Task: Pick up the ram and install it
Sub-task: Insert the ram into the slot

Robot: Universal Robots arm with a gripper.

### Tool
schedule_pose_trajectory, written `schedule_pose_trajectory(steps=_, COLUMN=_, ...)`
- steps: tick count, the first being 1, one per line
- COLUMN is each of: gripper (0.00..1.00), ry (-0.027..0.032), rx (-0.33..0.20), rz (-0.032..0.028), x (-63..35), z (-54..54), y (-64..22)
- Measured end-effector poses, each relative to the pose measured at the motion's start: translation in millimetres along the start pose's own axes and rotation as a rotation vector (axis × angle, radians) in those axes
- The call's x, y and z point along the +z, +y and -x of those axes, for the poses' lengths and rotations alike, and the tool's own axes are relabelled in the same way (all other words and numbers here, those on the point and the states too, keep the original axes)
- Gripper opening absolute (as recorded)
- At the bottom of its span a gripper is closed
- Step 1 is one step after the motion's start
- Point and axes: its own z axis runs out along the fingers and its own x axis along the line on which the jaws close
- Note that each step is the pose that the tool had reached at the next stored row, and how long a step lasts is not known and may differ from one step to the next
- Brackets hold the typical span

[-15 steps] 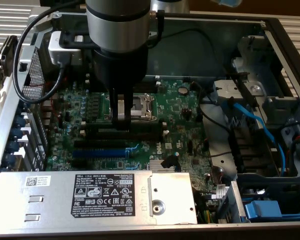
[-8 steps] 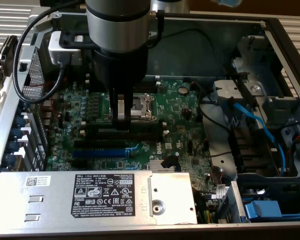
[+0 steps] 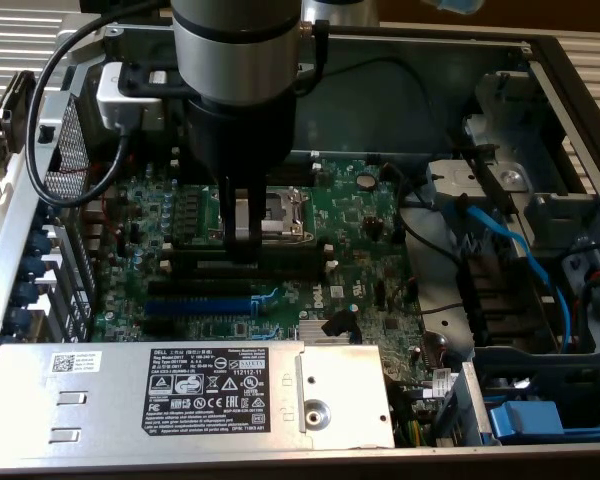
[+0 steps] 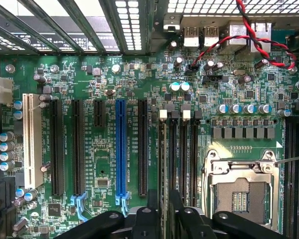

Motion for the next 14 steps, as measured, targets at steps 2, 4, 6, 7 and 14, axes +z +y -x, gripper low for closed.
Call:
schedule_pose_trajectory(steps=2, gripper=0.27, ry=0.0000, rx=0.000, rz=0.0000, x=0.0, z=0.0, y=0.0)
schedule_pose_trajectory(steps=4, gripper=0.27, ry=0.0001, rx=0.000, rz=0.0000, x=0.0, z=0.0, y=0.0)
schedule_pose_trajectory(steps=6, gripper=0.27, ry=0.0001, rx=0.000, rz=0.0000, x=0.0, z=0.0, y=0.0)
schedule_pose_trajectory(steps=7, gripper=0.27, ry=0.0000, rx=0.000, rz=0.0000, x=0.0, z=0.0, y=0.0)
schedule_pose_trajectory(steps=14, gripper=0.27, ry=-0.0001, rx=0.000, rz=-0.0006, x=-4.1, z=0.1, y=-0.1)
